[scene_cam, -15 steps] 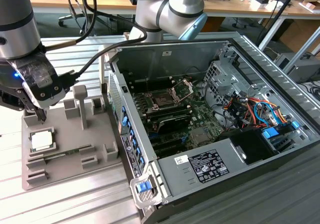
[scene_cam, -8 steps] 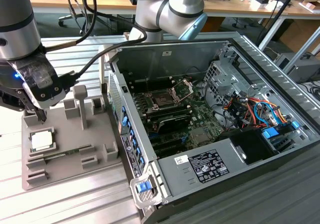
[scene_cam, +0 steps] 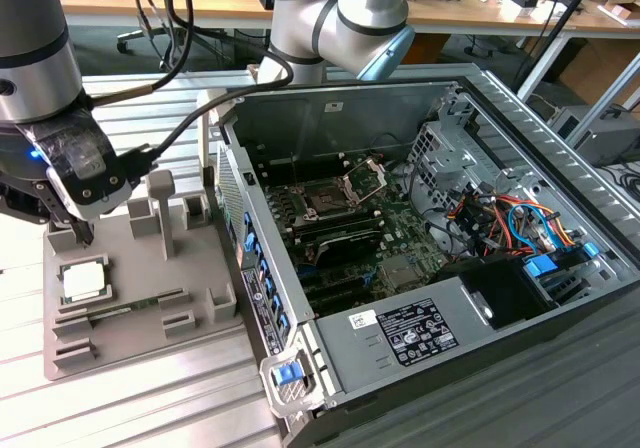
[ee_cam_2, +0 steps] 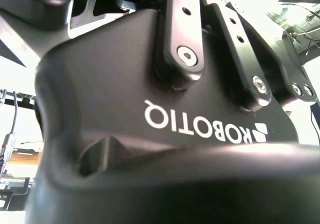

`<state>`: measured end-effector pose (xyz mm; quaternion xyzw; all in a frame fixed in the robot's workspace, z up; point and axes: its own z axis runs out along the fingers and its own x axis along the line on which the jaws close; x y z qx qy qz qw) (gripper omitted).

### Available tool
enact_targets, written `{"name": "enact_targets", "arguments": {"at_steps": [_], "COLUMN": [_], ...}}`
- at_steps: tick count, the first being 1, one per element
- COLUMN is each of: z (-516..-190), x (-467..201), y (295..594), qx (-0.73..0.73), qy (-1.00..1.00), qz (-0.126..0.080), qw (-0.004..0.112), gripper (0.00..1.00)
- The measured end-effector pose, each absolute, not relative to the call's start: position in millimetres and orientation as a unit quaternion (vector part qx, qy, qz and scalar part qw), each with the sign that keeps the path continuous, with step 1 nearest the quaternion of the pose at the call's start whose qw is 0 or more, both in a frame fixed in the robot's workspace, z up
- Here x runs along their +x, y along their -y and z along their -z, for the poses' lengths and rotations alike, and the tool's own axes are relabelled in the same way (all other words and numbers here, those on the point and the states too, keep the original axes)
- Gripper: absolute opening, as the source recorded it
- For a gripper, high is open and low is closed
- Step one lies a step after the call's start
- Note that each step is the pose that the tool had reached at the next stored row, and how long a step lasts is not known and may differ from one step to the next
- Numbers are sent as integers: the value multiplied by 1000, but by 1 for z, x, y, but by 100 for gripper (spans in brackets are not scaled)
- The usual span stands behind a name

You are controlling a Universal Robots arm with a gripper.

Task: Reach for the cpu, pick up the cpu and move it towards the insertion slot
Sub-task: 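Pick up the cpu and move it towards the insertion slot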

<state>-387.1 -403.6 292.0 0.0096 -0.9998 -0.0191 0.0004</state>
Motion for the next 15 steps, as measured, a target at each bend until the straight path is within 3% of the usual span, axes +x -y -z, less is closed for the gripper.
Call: {"name": "enact_targets", "arguments": {"at_steps": [15], "z": [-288], "x": [-387], "y": [404], "qx": [10], "qy": [1000], "qz": [19], "qw": [0], "gripper": [11]}}
